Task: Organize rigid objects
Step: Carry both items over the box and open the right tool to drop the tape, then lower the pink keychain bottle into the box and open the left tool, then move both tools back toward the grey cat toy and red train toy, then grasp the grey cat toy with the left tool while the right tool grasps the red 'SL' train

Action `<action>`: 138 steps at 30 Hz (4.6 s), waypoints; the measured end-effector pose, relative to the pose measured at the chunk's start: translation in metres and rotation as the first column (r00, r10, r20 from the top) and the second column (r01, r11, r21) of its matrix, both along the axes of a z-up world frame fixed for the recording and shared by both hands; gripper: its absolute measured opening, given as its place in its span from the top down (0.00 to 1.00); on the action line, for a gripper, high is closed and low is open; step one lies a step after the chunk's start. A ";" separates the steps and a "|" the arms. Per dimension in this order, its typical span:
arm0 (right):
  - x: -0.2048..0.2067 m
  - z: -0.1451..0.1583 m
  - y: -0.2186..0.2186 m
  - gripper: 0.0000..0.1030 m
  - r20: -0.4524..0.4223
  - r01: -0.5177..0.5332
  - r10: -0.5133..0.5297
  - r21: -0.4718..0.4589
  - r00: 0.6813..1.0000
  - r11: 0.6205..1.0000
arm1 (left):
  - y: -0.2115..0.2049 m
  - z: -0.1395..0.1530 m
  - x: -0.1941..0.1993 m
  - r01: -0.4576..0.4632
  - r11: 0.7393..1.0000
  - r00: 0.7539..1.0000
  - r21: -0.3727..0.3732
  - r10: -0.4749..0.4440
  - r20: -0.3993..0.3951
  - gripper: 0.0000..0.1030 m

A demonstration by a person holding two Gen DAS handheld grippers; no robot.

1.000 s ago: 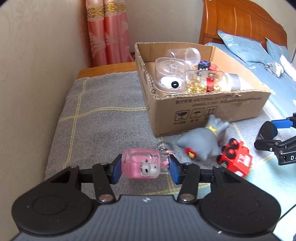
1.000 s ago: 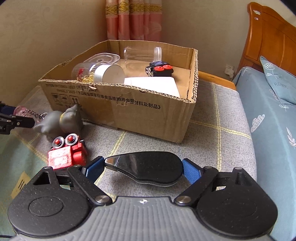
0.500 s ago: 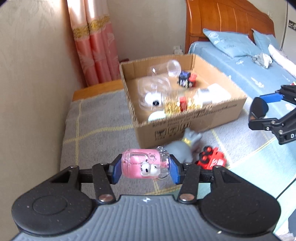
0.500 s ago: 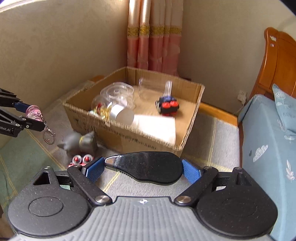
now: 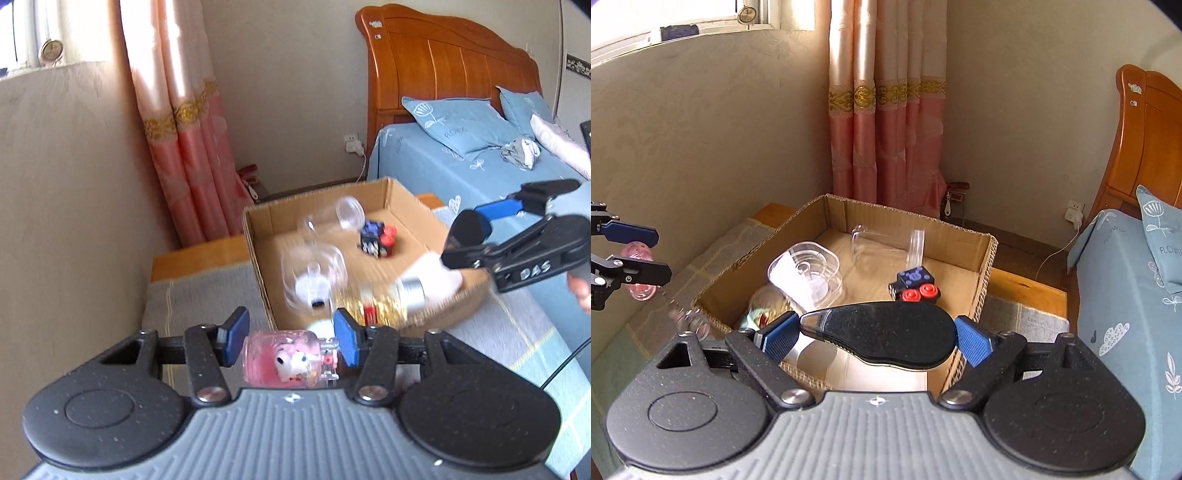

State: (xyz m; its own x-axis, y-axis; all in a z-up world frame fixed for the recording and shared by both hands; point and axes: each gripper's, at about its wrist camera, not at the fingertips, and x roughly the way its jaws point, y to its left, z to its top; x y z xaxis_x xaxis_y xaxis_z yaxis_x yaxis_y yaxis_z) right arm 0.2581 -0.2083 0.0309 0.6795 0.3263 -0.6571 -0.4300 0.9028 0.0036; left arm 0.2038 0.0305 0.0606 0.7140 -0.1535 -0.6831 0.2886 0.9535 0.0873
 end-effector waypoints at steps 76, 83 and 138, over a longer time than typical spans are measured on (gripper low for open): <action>-0.122 -0.091 0.036 0.00 -0.051 0.008 -0.010 -0.035 0.999 0.999 | 0.007 -0.088 -0.066 -0.257 0.961 0.965 -0.098 0.250 -0.080 0.01; -0.101 -0.117 0.068 0.00 -0.064 -0.023 0.017 -0.102 0.998 0.994 | 0.020 -0.090 -0.068 -0.302 0.948 0.952 -0.099 0.296 -0.073 0.01; -0.092 -0.130 0.013 0.00 -0.052 0.171 -0.174 -0.054 0.983 0.984 | -0.004 -0.121 -0.050 -0.163 0.972 0.977 -0.169 0.135 -0.166 0.01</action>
State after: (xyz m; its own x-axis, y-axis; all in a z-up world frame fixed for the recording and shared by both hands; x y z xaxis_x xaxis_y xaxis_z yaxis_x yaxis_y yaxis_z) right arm 0.1664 -0.1950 -0.0988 0.6847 0.1741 -0.7078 -0.2683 0.9631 -0.0226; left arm 0.1533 0.0265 -0.0606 0.6282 -0.1837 -0.7560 0.1384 0.9826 -0.1237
